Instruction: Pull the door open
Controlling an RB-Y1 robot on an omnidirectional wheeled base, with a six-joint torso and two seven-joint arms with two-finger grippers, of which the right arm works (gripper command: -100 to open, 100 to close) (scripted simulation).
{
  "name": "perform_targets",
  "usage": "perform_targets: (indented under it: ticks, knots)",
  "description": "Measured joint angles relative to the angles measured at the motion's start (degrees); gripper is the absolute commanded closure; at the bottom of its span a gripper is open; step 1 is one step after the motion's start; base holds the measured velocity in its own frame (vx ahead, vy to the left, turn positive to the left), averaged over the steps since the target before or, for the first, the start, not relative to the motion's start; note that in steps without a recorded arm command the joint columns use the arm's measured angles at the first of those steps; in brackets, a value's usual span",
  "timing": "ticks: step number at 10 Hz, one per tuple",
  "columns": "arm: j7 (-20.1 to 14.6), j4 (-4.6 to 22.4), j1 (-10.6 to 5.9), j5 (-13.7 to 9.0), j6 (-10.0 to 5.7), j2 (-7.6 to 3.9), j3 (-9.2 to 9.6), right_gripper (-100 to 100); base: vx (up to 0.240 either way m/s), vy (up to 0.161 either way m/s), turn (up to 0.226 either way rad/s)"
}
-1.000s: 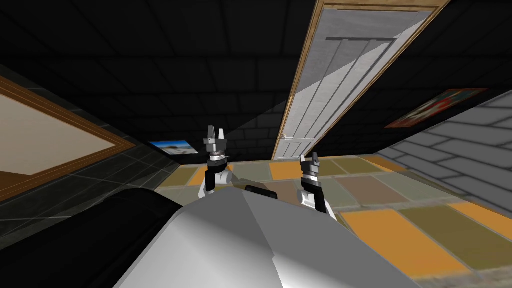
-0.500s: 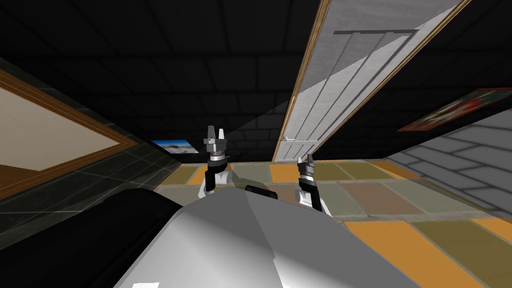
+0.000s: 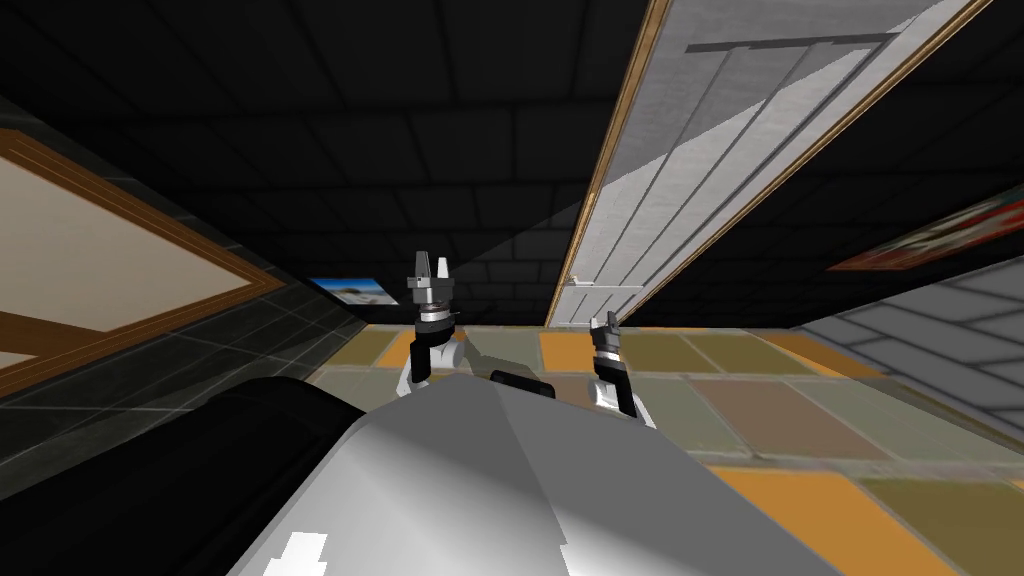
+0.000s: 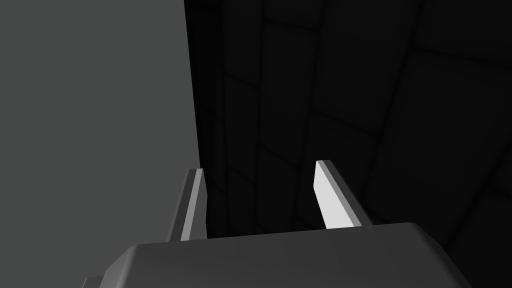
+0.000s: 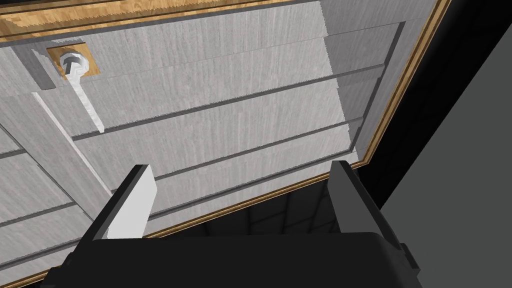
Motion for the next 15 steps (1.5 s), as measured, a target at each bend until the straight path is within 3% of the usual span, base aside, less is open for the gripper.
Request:
perform_targets:
  ticks: [2, 7, 15]
  knots:
    - [-0.18, 4.16, -1.54, -0.33, -1.19, -0.63, 0.21, -100, 0.095, -0.070, 0.080]
    - [-0.36, 10.33, -3.54, -0.91, -2.67, -1.67, 0.92, -100, 0.068, -0.054, 0.054]
    - [-0.78, 23.12, -8.15, -2.02, -6.07, -3.59, 2.06, -100, 0.082, -0.067, 0.068]
